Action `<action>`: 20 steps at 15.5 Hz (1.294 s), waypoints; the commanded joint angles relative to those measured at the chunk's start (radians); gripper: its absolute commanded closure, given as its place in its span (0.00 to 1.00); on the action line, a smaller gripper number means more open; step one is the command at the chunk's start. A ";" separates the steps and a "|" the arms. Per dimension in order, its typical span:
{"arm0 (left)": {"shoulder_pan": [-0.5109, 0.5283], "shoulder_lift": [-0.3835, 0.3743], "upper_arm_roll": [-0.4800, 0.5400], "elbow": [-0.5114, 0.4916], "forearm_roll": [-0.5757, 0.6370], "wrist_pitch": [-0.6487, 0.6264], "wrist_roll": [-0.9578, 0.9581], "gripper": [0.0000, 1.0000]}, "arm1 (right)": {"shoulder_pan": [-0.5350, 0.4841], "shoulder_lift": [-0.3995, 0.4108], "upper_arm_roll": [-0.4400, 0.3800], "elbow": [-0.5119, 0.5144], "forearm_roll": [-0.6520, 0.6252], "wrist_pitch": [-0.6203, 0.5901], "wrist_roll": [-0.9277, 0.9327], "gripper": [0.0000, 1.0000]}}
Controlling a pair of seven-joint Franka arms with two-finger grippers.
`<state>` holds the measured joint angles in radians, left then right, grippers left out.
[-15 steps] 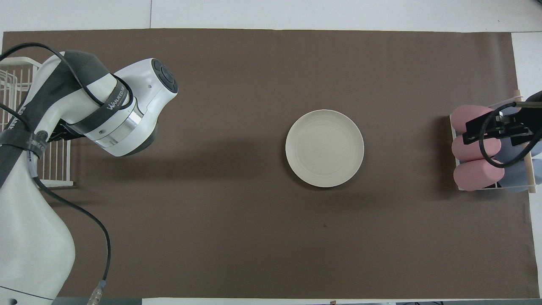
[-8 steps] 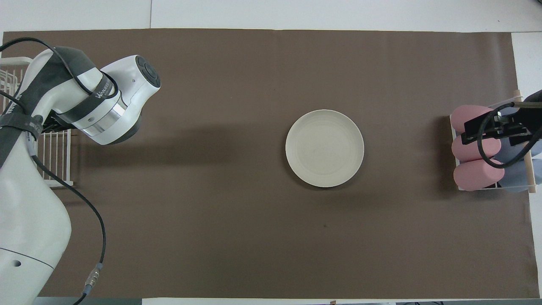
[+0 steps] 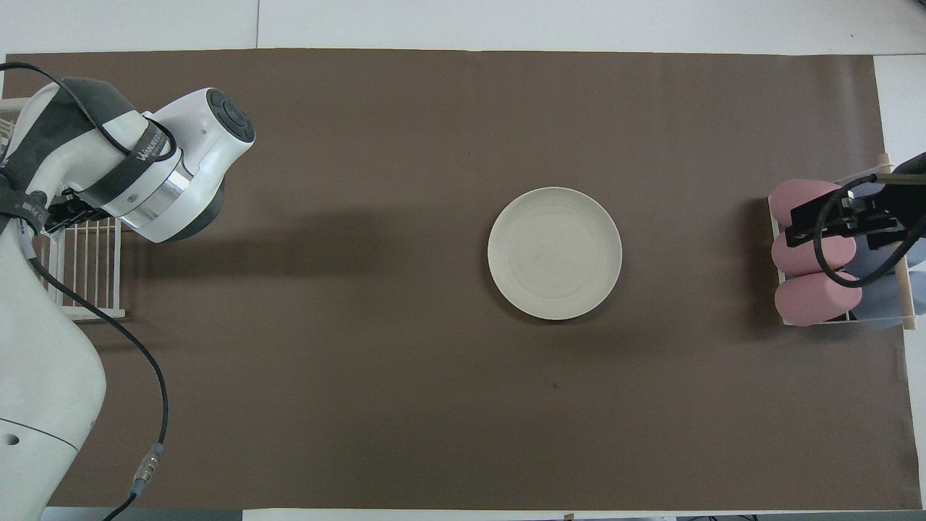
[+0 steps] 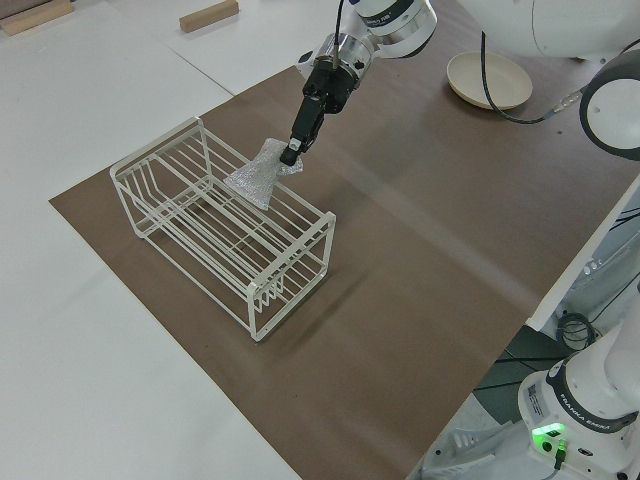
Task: Wipe plate with sponge
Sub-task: 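Carry the pouch back into the wire basket with the left gripper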
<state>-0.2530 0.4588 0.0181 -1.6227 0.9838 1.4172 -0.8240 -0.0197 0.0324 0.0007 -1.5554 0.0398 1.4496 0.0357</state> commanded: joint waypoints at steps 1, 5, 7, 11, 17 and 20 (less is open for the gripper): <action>0.003 0.009 -0.001 0.020 -0.019 0.003 -0.004 1.00 | -0.006 -0.017 0.005 -0.023 0.017 0.006 0.013 0.00; 0.003 0.009 -0.001 0.018 -0.019 0.002 -0.007 0.42 | -0.006 -0.017 0.005 -0.023 0.017 0.006 0.015 0.00; 0.003 0.006 -0.001 0.018 -0.019 0.003 -0.007 0.00 | -0.006 -0.017 0.005 -0.023 0.017 0.006 0.026 0.00; 0.001 0.001 -0.001 0.018 -0.019 0.003 -0.007 0.00 | -0.005 -0.017 0.005 -0.025 0.017 0.005 0.029 0.00; 0.006 -0.026 -0.001 0.023 -0.066 0.023 -0.007 0.00 | -0.005 -0.017 0.005 -0.025 0.017 0.008 0.032 0.00; 0.043 -0.112 -0.001 0.024 -0.201 0.107 0.011 0.00 | -0.005 -0.017 0.005 -0.025 0.017 0.008 0.032 0.00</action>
<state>-0.2475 0.4288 0.0205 -1.5916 0.8734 1.4628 -0.8262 -0.0195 0.0324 0.0009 -1.5572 0.0399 1.4495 0.0484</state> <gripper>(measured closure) 0.000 0.000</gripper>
